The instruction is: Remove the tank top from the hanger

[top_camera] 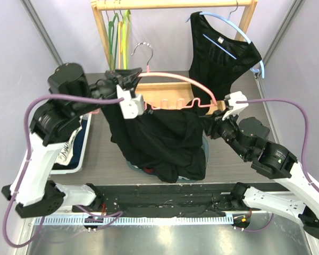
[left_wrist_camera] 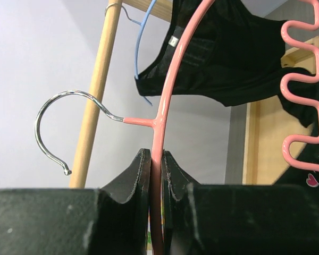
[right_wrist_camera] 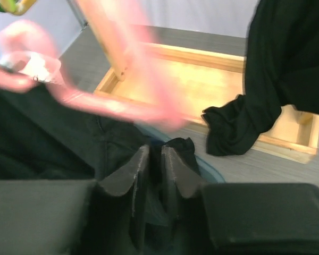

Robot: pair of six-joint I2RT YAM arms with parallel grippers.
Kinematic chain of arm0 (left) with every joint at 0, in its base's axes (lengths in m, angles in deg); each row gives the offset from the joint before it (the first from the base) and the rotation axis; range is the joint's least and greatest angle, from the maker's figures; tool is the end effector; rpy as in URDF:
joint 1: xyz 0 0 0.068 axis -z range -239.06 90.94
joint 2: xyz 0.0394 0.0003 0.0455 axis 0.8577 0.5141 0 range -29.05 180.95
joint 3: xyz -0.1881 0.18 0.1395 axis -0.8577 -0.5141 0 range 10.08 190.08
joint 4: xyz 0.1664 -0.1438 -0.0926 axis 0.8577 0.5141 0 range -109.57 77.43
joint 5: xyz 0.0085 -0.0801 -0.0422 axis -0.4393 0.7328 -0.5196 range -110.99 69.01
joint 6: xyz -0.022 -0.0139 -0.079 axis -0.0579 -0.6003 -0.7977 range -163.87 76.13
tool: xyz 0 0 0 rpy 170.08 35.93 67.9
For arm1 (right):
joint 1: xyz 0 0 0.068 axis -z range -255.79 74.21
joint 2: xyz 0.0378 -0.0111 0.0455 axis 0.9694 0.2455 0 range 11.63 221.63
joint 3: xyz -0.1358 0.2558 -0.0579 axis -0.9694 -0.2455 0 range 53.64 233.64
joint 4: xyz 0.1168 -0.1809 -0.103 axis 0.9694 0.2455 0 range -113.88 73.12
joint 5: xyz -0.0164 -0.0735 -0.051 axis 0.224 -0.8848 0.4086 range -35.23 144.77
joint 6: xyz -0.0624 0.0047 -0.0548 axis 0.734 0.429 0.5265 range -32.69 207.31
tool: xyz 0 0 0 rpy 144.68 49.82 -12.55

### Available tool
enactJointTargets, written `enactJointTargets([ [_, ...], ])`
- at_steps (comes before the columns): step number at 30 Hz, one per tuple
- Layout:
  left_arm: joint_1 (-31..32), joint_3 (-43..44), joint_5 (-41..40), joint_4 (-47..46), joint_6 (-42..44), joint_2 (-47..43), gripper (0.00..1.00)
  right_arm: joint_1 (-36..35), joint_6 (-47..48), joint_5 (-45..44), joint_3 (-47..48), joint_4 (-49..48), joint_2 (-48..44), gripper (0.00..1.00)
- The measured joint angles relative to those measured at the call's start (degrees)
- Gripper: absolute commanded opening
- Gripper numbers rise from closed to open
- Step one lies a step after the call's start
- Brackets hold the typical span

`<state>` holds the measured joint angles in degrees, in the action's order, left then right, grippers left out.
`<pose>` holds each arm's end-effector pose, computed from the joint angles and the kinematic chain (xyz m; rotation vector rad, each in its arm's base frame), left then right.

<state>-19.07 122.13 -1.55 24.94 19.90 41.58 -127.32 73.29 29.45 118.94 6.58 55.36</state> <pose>0.1321 -0.1423 0.5677 1.4197 0.7836 0.0441 0.1074 0.0852 0.4274 -0.2373 1.7167 0.4670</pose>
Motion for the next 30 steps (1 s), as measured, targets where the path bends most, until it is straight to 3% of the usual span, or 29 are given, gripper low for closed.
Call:
enactJointTargets([
  [2, 0.0, 3.0, -0.4, -0.8, 1.2, 3.2, 0.03, 0.0, 0.1, 1.7, 0.5, 0.3, 0.5, 0.67],
  [4, 0.0, 5.2, -0.9, -1.8, 1.5, 5.4, 0.03, 0.0, 0.1, 3.4, 0.9, 1.8, -0.4, 0.79],
  [9, 0.0, 5.1, -1.0, -1.9, 1.7, 5.0, 0.03, 0.0, 1.0, 6.1, 4.0, 8.2, -6.3, 0.84],
  [18, 0.1, -3.3, 4.9, 0.3, 6.6, -2.8, 0.00, 0.0, 8.1, 13.4, 22.2, 12.9, -8.7, 0.90],
  [23, 0.8, -6.7, 9.9, 3.6, 12.7, -3.9, 0.00, 0.0, 11.1, 19.7, 27.8, 12.0, -0.7, 0.90],
  [30, 0.9, -6.8, 13.3, 4.7, 17.8, -4.2, 0.00, 0.0, 13.8, 26.5, 25.8, 12.1, 9.0, 0.90],
])
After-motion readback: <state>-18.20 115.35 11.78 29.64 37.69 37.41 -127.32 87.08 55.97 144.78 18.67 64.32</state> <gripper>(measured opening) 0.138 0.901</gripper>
